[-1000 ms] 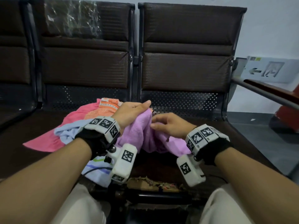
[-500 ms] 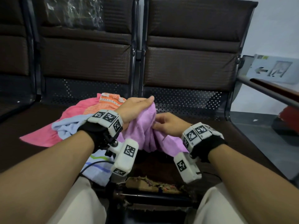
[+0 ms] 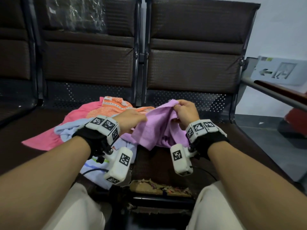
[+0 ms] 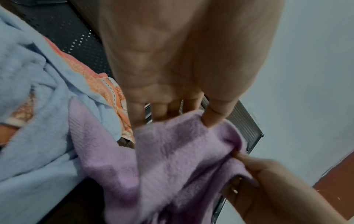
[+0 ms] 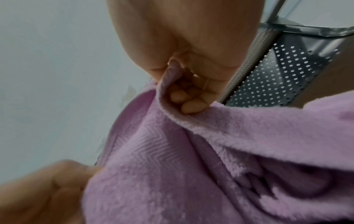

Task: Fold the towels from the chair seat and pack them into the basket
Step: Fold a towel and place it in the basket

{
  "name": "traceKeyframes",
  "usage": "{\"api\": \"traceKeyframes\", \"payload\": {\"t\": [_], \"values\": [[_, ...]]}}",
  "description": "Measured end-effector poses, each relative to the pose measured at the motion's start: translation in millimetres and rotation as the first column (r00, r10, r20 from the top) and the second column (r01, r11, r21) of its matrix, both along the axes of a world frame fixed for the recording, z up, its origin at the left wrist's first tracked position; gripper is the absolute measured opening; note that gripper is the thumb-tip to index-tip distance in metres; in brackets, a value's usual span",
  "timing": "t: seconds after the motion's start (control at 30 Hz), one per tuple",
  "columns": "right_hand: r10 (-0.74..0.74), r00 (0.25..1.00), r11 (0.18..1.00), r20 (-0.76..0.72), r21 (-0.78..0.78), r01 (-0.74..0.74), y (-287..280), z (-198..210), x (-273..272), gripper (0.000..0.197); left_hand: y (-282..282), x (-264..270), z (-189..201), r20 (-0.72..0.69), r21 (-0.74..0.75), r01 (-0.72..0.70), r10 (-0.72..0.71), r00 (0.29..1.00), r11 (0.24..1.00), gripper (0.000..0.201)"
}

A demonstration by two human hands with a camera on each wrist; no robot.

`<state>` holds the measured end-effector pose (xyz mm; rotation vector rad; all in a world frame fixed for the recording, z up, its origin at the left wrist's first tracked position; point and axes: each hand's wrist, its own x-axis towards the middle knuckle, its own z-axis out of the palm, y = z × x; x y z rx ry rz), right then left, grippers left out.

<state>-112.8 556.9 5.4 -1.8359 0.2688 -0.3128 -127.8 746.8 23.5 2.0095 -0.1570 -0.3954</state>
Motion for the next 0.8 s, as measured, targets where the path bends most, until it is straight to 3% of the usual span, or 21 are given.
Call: {"api": "traceKeyframes", "payload": {"t": [0.13,0.23,0.33,0.43,0.57,0.6,0.67,0.73,0.8], "values": [[-0.010,0.994,0.995,-0.109,-0.101,-0.001,-0.3,-7.1,-8.5,0.019,1.7,-0.8,7.7,0.033,-0.024,-0.050,0.050,0.998,0.998,0.022],[-0.005,0.990,0.999,-0.141,-0.049,-0.002,-5.3,-7.3,-12.0,0.011,5.8,1.1,16.3,0.037,-0.261,-0.055,0.067,0.997,0.964,0.021],[0.041,0.994,0.998,-0.099,0.061,-0.035,-5.9,-2.5,-16.6,0.005,16.6,5.3,23.1,-0.054,-0.473,-0.134,0.123,0.991,0.871,0.039],[0.155,0.988,0.970,-0.021,0.194,-0.149,-0.9,13.5,-27.1,0.018,26.0,9.0,21.9,-0.114,-0.512,-0.240,0.212,0.971,0.825,0.037],[0.391,0.915,0.885,0.101,0.234,-0.404,4.6,30.6,-41.5,0.016,22.2,6.7,21.3,-0.202,-0.600,-0.296,0.218,0.955,0.743,0.026],[0.426,0.901,0.885,0.080,0.169,-0.433,3.3,29.4,-43.6,0.026,19.9,5.7,21.3,-0.206,-0.636,-0.277,0.188,0.960,0.720,0.021],[0.413,0.910,0.902,-0.026,-0.124,-0.413,-1.1,25.1,-47.4,0.032,15.1,3.3,21.7,-0.200,-0.681,-0.227,0.121,0.972,0.697,0.010],[0.342,0.935,0.831,-0.094,-0.435,-0.348,-5.1,22.8,-50.4,0.020,11.2,-0.3,21.2,-0.183,-0.671,-0.177,0.070,0.981,0.720,0.008],[0.341,0.938,0.752,-0.063,-0.580,-0.312,-4.6,23.9,-51.6,0.009,8.9,-3.2,18.6,-0.168,-0.649,-0.138,0.035,0.985,0.748,0.012]]}}
